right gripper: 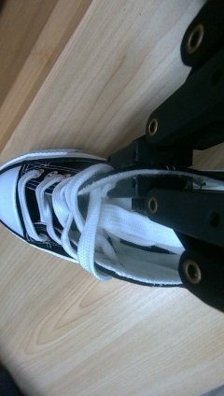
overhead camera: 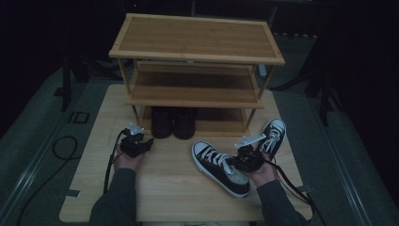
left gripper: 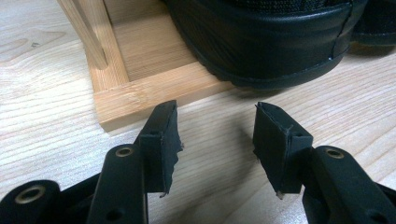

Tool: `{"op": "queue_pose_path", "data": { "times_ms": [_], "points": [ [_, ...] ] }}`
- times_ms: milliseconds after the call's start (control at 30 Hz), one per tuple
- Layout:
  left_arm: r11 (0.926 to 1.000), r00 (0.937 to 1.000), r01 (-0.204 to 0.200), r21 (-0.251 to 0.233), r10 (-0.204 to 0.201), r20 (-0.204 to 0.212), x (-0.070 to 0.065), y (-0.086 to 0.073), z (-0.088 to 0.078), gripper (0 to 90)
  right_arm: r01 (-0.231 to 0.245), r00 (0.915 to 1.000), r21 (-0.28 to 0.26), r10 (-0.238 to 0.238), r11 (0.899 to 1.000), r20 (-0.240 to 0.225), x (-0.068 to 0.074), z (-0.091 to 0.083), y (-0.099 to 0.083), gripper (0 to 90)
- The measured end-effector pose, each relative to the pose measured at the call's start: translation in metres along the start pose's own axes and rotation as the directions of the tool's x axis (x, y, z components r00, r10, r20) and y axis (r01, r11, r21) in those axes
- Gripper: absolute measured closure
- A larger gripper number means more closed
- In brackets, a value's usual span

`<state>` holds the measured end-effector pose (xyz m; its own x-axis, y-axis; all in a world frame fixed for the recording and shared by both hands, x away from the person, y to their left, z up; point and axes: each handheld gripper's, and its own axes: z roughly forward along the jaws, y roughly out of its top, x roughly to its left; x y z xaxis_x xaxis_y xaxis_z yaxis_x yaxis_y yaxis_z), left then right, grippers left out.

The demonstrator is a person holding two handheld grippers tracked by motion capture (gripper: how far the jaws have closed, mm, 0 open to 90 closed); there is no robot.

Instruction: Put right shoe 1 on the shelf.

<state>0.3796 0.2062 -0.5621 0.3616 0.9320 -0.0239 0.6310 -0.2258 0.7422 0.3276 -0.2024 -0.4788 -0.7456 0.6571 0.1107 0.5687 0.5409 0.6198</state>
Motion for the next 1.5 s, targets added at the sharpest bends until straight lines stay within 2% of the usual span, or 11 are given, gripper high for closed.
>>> {"op": "queue_pose_path", "data": {
  "times_ms": [400,567,767,967,1500],
  "points": [
    [1.0,1.0,0.0,0.0,0.0,0.0,0.0,0.0,0.0,50.6,-0.001,0.9998,-0.04,0.0,0.999,-0.018,-0.001,-0.018,0.009,87.8],
    [1.0,1.0,0.001,-0.001,-0.001,0.0,0.0,0.0,0.0,50.6,-0.003,0.9991,-0.056,0.001,0.998,-0.042,-0.004,-0.024,0.013,87.8],
    [1.0,1.0,0.0,0.0,0.0,0.0,0.0,0.0,0.0,50.6,0.005,0.9994,-0.071,-0.007,0.997,-0.033,-0.007,-0.032,0.019,87.8],
    [1.0,1.0,-0.001,0.0,0.001,-0.001,0.0,0.0,0.0,50.6,-0.014,0.9993,-0.105,0.01,0.994,-0.037,-0.014,-0.041,0.024,87.8],
    [1.0,1.0,0.002,-0.001,-0.002,0.002,0.0,0.0,0.0,50.7,0.016,0.9977,-0.14,-0.025,0.99,-0.063,-0.021,-0.052,0.043,87.8]
  ]
}}
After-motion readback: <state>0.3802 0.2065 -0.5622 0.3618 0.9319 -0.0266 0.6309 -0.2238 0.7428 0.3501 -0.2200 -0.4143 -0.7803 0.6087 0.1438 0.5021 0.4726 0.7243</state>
